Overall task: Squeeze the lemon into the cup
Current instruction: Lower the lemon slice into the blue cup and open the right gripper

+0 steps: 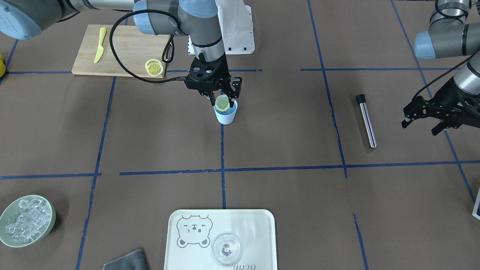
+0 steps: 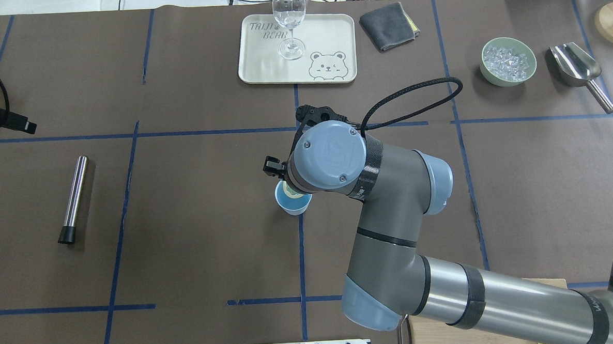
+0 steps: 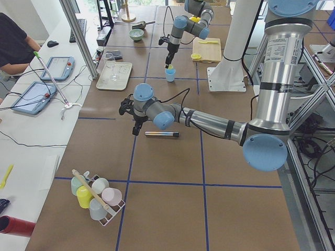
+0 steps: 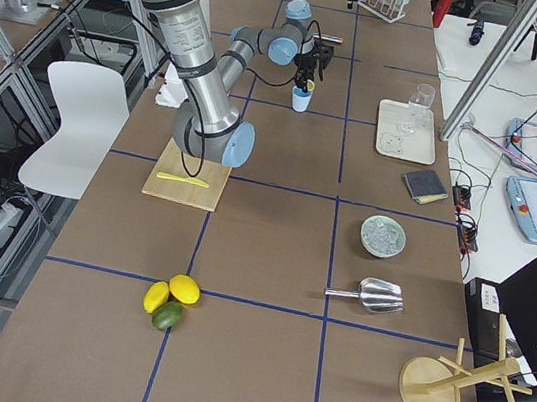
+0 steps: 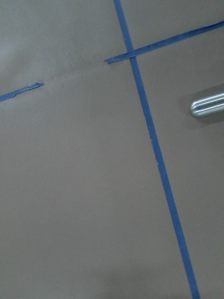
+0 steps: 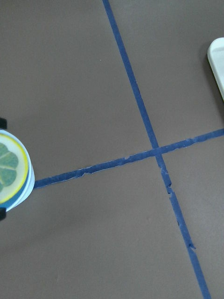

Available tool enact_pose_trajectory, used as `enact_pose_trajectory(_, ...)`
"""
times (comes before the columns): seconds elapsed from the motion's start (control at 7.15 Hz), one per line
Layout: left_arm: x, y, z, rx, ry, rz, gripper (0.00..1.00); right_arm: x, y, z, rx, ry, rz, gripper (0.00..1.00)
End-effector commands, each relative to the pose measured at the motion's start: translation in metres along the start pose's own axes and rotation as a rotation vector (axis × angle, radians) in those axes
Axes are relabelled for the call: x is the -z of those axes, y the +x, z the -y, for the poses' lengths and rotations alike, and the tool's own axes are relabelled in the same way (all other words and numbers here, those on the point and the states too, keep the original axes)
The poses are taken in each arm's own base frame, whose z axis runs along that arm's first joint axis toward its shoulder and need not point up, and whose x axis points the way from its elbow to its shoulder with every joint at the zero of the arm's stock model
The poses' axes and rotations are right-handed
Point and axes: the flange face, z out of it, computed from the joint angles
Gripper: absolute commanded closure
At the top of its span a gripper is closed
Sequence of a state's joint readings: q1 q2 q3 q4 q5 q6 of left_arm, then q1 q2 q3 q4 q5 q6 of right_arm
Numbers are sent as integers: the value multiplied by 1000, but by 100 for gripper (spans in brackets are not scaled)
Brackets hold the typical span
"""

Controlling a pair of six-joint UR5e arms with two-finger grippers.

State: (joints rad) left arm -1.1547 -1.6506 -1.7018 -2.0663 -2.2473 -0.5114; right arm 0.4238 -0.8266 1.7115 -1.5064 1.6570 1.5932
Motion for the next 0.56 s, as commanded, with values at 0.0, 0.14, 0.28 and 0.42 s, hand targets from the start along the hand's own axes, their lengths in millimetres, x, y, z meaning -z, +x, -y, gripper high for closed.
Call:
enact_pose_trajectory(0.0, -1, 0, 0, -2, -1, 0, 0, 1, -2, -1, 0, -2, 3, 20)
enact_pose_trajectory(0.14, 0, 0, 0, 0, 0, 0, 0, 2, -3, -1, 3, -2, 5, 6)
enact_pose_trajectory(0.28, -1, 0, 0, -1, -2, 0, 0, 2, -4, -1, 0, -3, 6, 1)
enact_pose_trajectory(0.42, -3, -1, 0, 1, -4, 2, 0, 5, -4, -4, 2, -31, 7, 0)
